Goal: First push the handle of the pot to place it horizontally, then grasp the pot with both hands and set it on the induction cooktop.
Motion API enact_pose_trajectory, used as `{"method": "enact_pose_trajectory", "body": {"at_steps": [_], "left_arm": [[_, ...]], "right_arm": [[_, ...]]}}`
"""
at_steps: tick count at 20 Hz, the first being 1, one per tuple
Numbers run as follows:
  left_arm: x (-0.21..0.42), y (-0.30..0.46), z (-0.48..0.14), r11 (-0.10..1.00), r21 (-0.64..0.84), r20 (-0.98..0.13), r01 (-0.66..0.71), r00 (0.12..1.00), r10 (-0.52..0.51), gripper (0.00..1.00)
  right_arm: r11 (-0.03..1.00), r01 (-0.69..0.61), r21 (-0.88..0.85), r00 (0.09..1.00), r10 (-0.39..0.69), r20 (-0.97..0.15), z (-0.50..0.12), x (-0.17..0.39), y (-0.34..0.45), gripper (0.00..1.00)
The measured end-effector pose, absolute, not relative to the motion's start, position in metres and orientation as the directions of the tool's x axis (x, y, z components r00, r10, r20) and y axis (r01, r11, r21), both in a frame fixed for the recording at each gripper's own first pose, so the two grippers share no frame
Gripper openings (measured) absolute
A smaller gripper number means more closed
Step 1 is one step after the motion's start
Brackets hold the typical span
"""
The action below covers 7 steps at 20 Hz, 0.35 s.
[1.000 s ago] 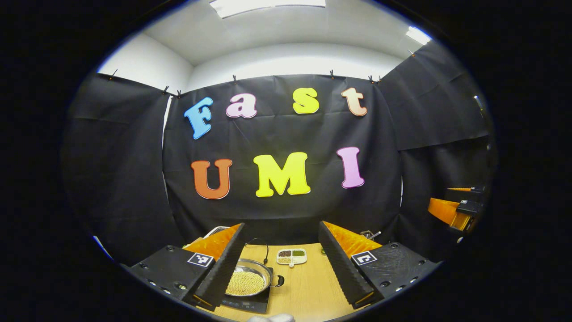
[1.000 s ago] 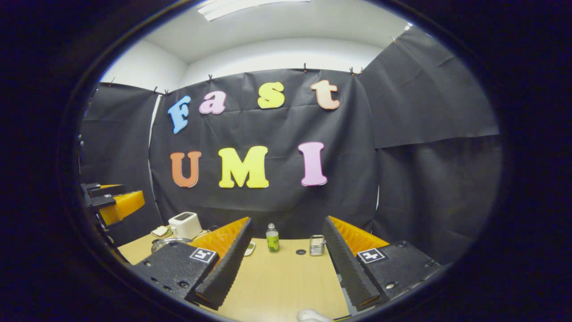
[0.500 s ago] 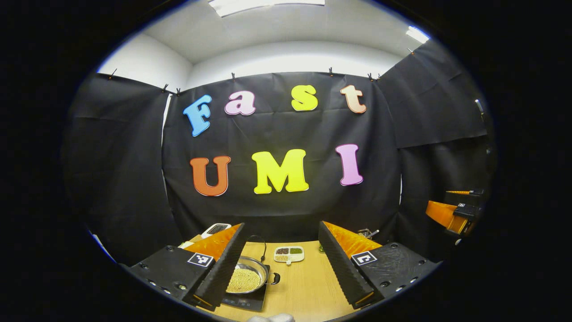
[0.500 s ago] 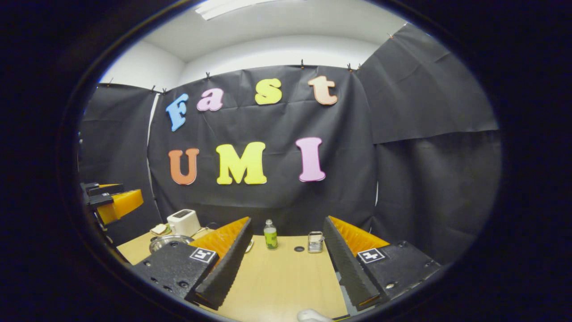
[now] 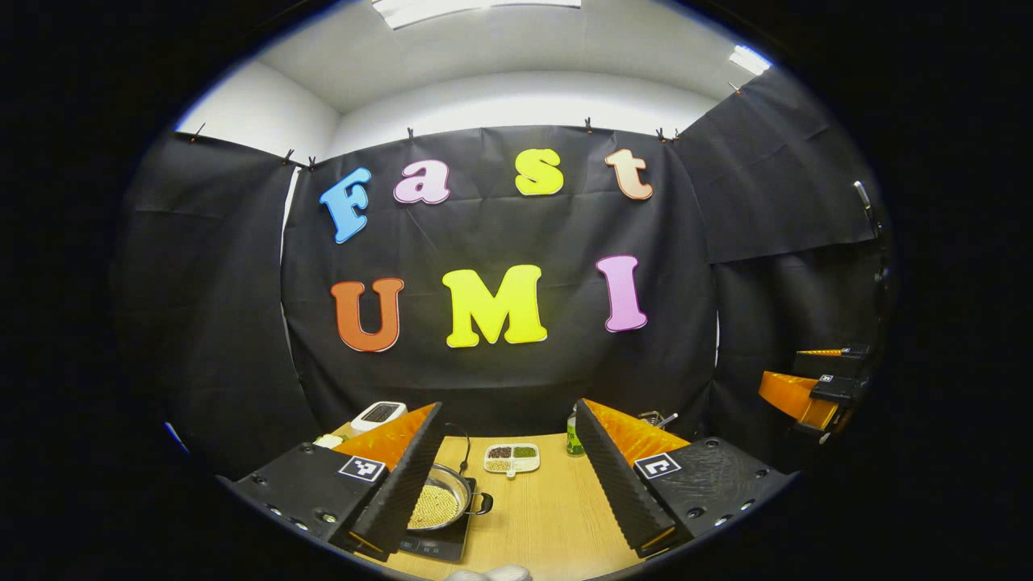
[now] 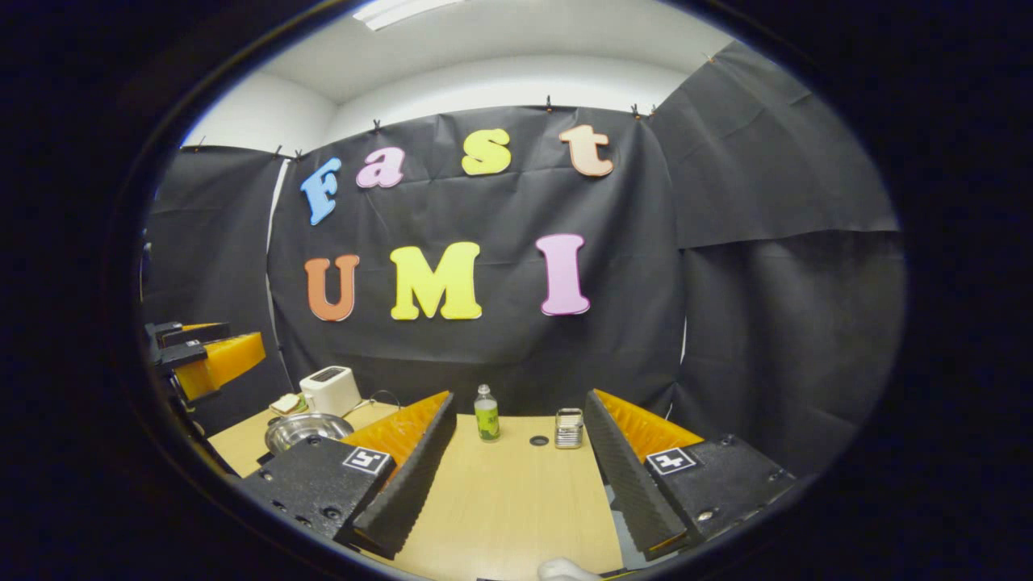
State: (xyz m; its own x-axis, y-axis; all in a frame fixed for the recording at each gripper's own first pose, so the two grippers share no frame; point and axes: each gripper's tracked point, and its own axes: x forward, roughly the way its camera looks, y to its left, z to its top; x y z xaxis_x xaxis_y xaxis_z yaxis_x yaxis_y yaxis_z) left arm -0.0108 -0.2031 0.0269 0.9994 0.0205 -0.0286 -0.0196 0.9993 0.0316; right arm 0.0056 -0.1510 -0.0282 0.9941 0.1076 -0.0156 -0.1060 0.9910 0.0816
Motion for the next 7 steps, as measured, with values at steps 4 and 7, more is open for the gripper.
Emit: {"method": "enact_pose_trajectory", "body": {"at_steps": [4, 7], "left_arm": [[-0.008, -0.197, 0.026, 0.999, 0.016, -0.037, -0.039, 0.999, 0.04, 0.96], [-0.006, -0.189, 0.026, 0.997, 0.032, -0.035, -0.07, 0.997, 0.071, 0.96]], "right_arm": [[0.99, -0.13, 0.062, 0.991, 0.13, -0.009, -0.024, 0.013, -0.146, 1.0], [0.985, -0.158, 0.066, 0.987, 0.159, -0.003, -0.022, 0.019, -0.138, 0.99]]}}
